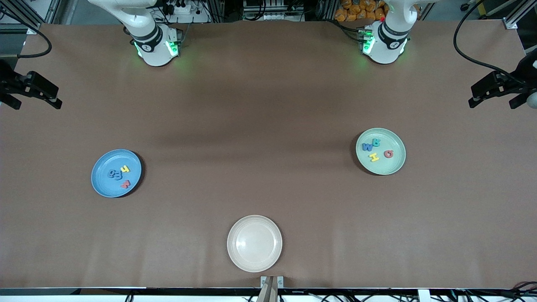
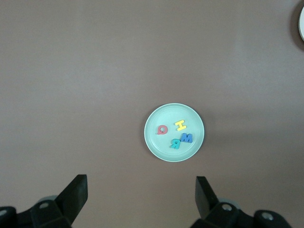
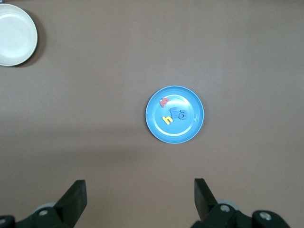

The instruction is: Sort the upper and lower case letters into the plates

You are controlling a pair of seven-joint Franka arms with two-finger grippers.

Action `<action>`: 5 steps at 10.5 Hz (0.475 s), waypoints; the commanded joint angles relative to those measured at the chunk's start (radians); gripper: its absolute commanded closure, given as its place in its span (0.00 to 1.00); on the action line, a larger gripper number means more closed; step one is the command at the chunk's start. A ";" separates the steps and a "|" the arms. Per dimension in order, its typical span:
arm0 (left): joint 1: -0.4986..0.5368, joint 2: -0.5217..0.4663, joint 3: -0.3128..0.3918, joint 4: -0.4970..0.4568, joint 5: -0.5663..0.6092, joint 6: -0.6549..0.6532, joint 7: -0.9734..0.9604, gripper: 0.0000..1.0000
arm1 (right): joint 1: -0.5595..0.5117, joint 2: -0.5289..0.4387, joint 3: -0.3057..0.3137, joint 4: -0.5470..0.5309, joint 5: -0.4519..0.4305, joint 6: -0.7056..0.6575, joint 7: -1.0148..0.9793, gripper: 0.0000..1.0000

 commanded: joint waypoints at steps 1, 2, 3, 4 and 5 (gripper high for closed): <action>-0.042 -0.001 0.047 0.016 0.020 -0.021 0.016 0.00 | -0.005 0.003 0.003 0.015 0.015 -0.012 -0.013 0.00; -0.085 -0.001 0.098 0.016 0.020 -0.021 0.016 0.00 | -0.005 0.003 0.003 0.015 0.015 -0.012 -0.013 0.00; -0.147 -0.001 0.156 0.016 0.020 -0.021 0.016 0.00 | -0.005 0.003 0.003 0.015 0.015 -0.012 -0.013 0.00; -0.194 -0.001 0.210 0.016 0.020 -0.021 0.016 0.00 | -0.005 0.003 0.003 0.014 0.015 -0.012 -0.013 0.00; -0.194 -0.001 0.210 0.016 0.020 -0.021 0.016 0.00 | -0.005 0.003 0.003 0.014 0.015 -0.012 -0.013 0.00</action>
